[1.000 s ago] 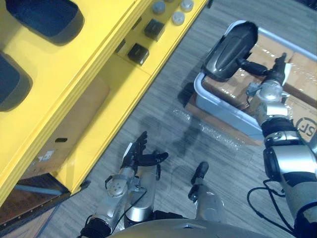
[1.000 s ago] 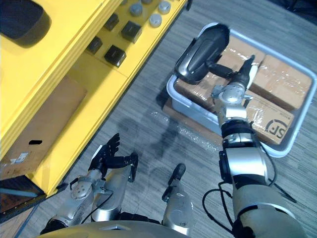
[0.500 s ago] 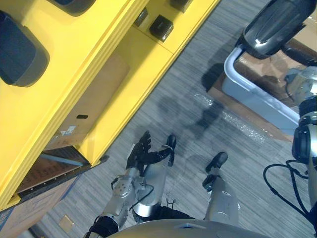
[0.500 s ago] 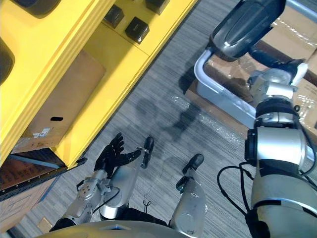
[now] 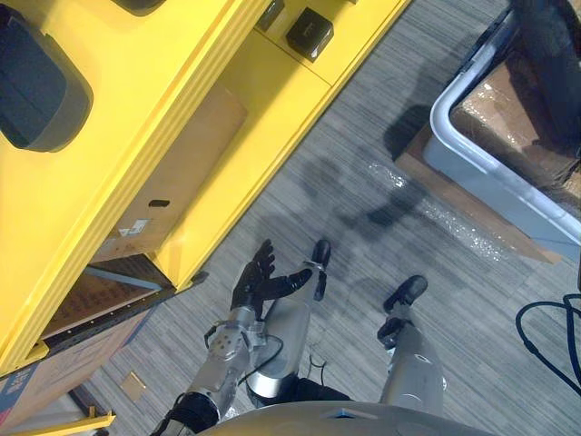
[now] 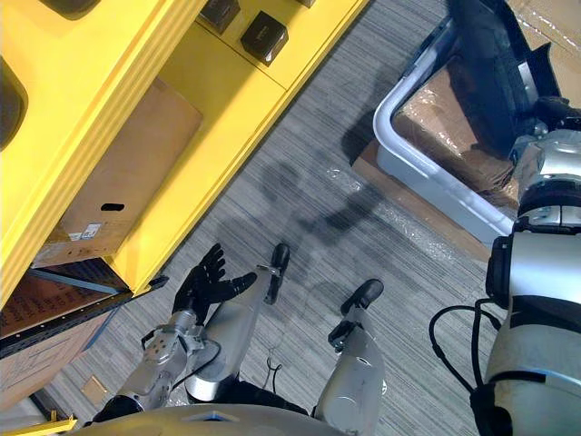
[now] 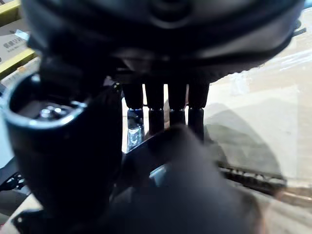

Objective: Walk over and take three plastic housings, then place them on the shelf

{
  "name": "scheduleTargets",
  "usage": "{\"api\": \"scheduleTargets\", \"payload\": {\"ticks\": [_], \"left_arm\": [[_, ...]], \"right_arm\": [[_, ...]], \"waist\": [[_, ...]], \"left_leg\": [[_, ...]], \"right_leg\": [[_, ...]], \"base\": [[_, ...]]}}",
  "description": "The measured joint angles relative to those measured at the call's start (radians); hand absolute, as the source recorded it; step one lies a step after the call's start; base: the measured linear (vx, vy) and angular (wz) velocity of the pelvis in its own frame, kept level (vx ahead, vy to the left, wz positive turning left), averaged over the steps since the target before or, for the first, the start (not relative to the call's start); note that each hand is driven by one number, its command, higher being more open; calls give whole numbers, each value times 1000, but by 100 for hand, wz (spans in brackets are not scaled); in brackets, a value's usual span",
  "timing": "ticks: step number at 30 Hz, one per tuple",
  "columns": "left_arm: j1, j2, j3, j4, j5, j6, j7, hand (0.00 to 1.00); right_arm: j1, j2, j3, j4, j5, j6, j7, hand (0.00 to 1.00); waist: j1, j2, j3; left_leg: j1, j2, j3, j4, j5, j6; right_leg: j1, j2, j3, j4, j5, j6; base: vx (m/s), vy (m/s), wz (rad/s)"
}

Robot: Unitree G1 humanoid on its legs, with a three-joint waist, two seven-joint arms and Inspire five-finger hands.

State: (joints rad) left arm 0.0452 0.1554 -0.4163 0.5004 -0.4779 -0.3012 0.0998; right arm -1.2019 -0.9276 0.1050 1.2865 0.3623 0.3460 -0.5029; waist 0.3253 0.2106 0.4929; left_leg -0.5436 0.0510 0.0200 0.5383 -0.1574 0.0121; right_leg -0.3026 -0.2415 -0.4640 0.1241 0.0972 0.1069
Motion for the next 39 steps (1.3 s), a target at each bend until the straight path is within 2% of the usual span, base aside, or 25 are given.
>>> {"api": "scheduleTargets", "payload": {"ticks": [5,10,13,18,23,25,30,39], "left_arm": [[6,-1,-2,-3,0,-4,-3,100],[49,1,1,-52,1,-4,-18,100],[80,1,9,-80,0,-4,-32,100],[126,-1,32,-141,-1,-2,-63,100],[132,0,78,-278,-5,4,-88,100],[131,0,90,-318,-5,6,-88,100],[130,1,141,-440,-42,45,-85,100],[129,9,149,-483,-65,94,-125,100]], "right_arm": [[-4,5,-25,10,3,35,42,0],[-21,37,-22,25,-63,87,137,0],[-18,48,-11,33,-154,81,214,0],[2,51,67,-17,-241,24,253,0],[101,63,86,-214,-247,13,271,0],[139,68,84,-251,-281,14,280,0],[252,126,38,-340,-280,23,289,0],[366,185,-7,-560,-326,40,304,0]], "waist": [[0,0,0],[-8,0,0],[-30,-1,0],[-68,-9,6],[-111,-39,26],[-117,-47,31],[-166,-90,40],[-191,-158,39]], "left_leg": [[31,1,1,-1,-1,-2],[72,0,3,-19,2,-4],[91,-2,5,-31,7,-6],[151,-1,15,-57,12,-10],[187,16,28,-78,19,-21],[198,20,38,-83,21,-23],[220,34,49,-91,21,-26],[252,59,83,-104,22,-36]], "right_leg": [[14,-4,-1,22,-16,-13],[45,-9,-2,33,-25,-15],[63,-12,-3,36,-25,-14],[90,-18,2,65,-38,-10],[103,-2,17,70,-47,-20],[104,1,26,72,-47,-21],[116,16,40,71,-46,-23],[121,40,79,61,-38,-35]], "base": [[-40,-4,0],[-49,3,1],[2,0,-1],[-4,-11,-6],[-39,-28,-11],[-28,-31,-13],[-13,-21,-10],[-26,-7,-13]]}}
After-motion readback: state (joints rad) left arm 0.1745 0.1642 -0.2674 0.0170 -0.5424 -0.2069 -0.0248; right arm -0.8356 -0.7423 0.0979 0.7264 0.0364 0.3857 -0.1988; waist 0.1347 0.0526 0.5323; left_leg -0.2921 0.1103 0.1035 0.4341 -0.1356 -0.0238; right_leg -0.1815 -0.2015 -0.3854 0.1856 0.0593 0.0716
